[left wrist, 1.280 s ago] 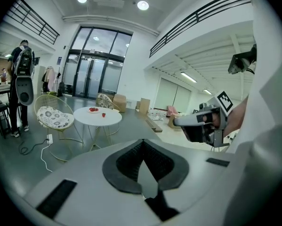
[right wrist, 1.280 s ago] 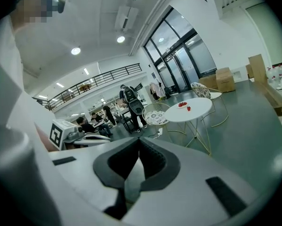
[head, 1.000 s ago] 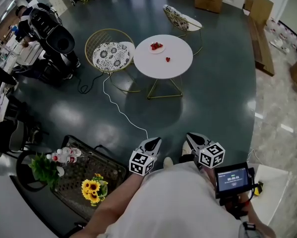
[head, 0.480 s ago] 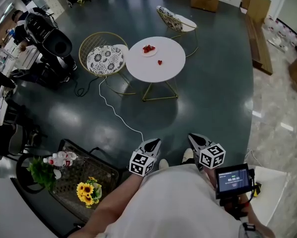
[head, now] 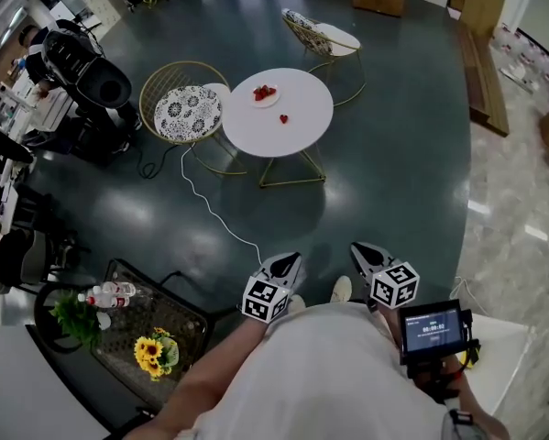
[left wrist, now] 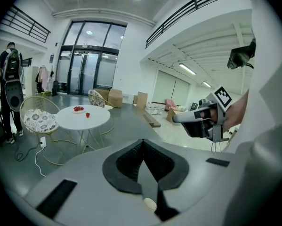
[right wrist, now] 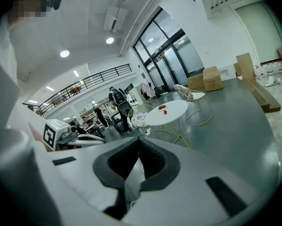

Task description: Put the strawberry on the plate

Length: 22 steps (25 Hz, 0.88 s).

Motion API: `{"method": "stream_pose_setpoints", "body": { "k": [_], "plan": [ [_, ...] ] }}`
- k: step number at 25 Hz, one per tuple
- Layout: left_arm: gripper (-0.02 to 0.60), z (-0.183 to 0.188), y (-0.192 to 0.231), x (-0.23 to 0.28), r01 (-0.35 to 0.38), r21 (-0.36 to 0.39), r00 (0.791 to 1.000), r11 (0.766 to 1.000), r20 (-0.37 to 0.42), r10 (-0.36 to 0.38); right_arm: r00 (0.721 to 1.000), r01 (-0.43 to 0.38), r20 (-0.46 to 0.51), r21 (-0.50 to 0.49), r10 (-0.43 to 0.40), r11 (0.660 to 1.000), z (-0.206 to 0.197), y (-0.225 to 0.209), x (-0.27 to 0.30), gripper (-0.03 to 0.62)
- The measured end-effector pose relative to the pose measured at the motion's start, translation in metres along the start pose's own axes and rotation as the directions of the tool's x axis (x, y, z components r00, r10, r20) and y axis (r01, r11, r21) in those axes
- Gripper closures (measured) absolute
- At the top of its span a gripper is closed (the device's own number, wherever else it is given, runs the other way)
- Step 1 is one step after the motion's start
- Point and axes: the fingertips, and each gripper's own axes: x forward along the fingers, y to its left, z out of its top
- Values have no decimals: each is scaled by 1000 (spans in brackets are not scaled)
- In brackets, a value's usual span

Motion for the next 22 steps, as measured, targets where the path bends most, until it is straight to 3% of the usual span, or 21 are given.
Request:
{"method": "stream_pose_setpoints", "body": {
  "k": [22],
  "plan": [
    [575, 49, -14, 73, -77, 3, 997, 997, 4, 77, 998, -69, -2, 17, 69, 997, 30, -74, -10, 588]
  ]
}}
